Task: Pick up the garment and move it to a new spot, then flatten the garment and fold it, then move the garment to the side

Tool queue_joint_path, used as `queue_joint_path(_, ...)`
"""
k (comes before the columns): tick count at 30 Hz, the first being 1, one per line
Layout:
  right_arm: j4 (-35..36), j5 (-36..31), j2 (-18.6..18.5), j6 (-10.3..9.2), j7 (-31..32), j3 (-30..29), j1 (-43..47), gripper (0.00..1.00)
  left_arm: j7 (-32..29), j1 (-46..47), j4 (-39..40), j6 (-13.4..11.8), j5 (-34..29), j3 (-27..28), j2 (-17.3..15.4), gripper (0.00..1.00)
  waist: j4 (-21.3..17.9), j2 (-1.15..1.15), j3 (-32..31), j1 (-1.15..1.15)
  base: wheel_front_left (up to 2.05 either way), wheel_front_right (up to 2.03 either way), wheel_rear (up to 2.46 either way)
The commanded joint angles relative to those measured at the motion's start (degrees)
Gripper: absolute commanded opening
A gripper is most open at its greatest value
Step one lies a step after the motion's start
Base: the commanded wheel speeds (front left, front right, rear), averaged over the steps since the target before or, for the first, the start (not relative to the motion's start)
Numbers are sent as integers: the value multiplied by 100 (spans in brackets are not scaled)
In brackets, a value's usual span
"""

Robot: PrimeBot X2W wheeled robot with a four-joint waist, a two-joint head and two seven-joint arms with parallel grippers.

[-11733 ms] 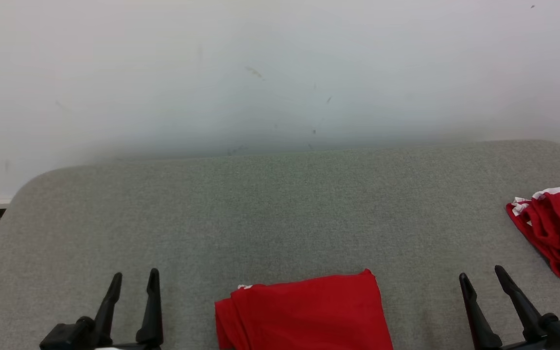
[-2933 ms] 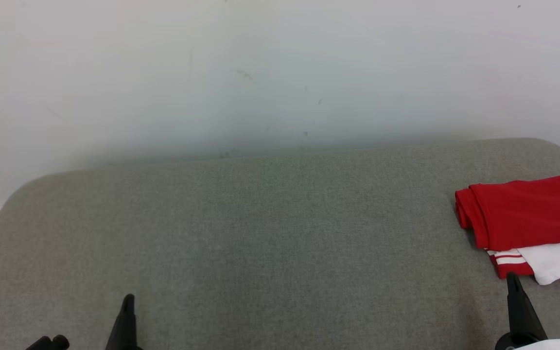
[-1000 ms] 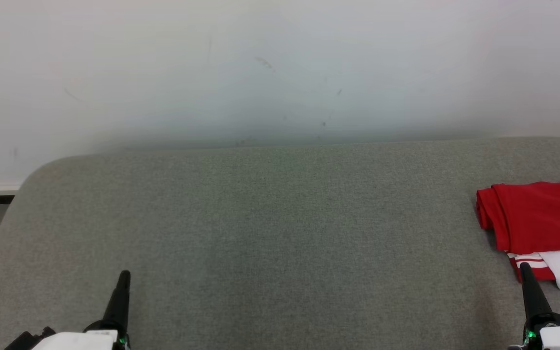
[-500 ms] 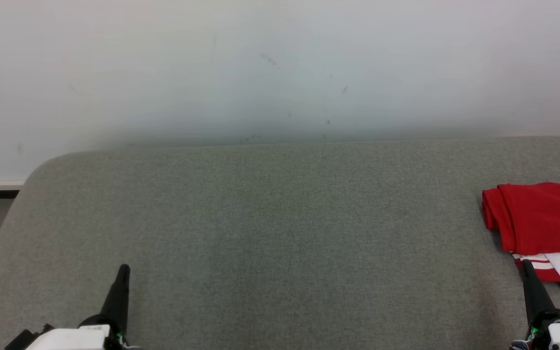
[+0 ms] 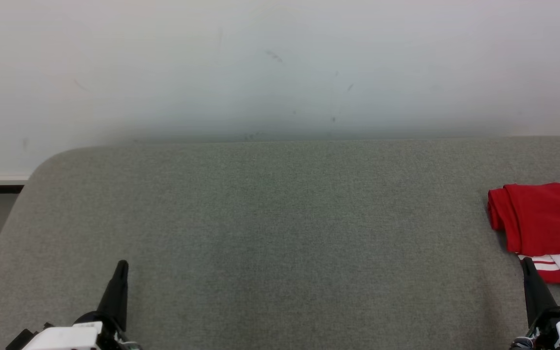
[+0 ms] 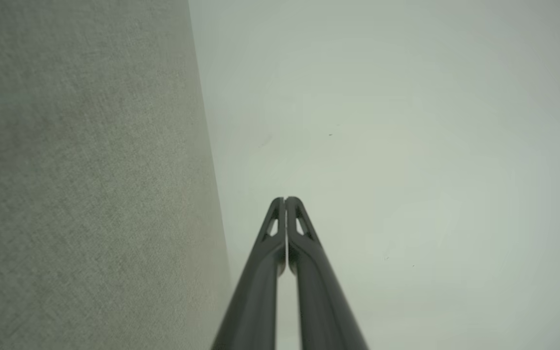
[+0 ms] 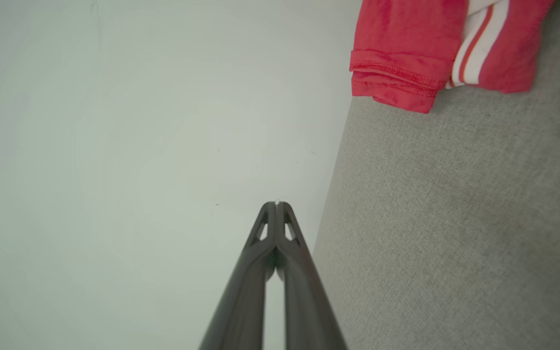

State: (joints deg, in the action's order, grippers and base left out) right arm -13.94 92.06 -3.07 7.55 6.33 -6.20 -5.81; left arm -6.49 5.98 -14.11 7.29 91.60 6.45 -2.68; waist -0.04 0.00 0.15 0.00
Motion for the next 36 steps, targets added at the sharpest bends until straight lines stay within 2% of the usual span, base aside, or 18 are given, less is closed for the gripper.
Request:
queue_joint_path(1, -17, 84, 6, -11, 16, -35, -74, 0, -31, 54, 5, 40, 136, 24, -38, 0, 4, 0, 3, 0, 0, 0, 0)
queue_joint_path(36, -16, 40, 11, -11, 29, -43, -72, 0, -26, 49, 7, 39, 118, 20, -37, 0, 5, 0, 3, 0, 0, 0, 0)
